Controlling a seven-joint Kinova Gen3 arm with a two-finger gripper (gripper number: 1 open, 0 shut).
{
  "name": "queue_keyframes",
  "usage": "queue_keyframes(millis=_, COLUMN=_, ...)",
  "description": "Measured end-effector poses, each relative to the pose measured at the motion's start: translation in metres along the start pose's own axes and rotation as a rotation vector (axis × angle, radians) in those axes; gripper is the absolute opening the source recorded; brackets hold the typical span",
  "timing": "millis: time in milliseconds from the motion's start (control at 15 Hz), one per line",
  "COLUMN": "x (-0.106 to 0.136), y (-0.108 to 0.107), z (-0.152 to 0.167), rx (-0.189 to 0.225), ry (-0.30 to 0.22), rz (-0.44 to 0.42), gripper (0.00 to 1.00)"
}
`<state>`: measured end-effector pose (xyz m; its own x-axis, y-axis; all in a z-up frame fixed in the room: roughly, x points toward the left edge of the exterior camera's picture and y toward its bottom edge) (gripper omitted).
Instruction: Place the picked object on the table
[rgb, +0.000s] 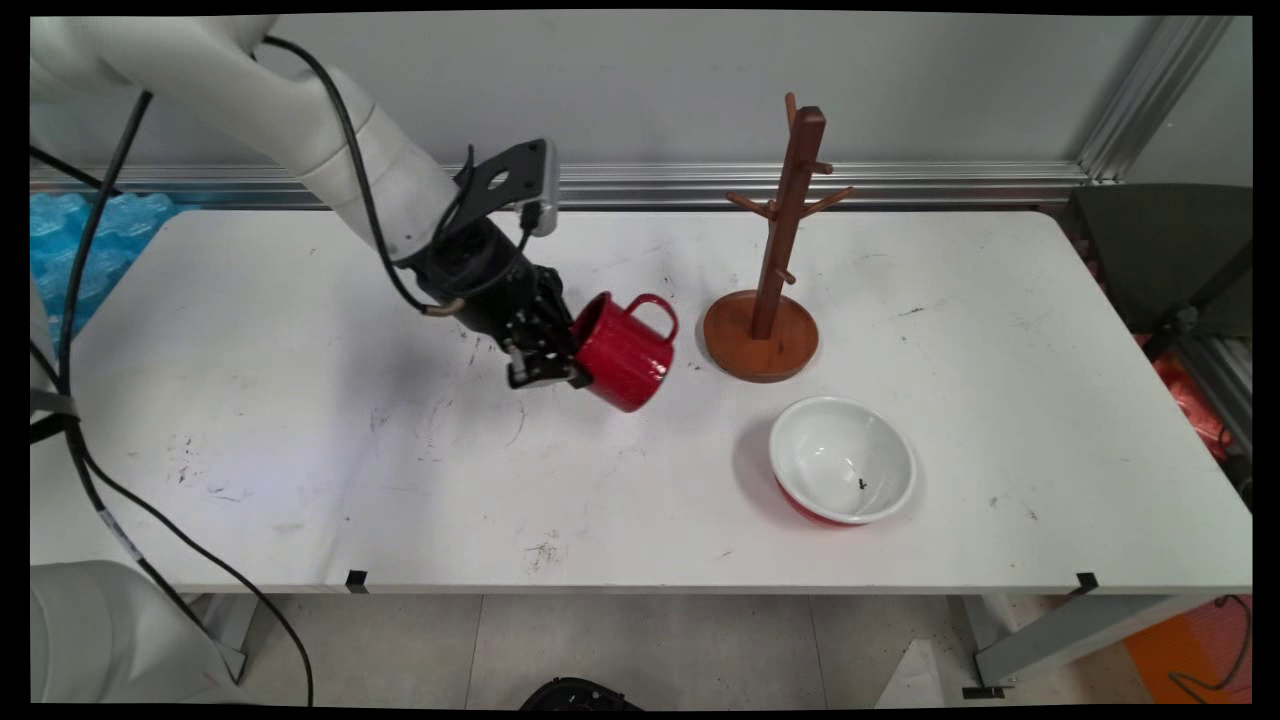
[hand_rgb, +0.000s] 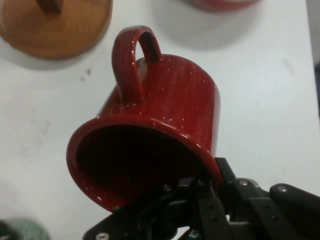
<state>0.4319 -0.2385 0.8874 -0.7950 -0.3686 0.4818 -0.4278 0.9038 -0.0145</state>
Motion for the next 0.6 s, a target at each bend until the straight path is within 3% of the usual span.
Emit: queue_keyframes(millis=600, x=-0.002, y=0.001, z=-0.016, rx=0.06, ry=-0.21, rz=0.133, gripper=0.0)
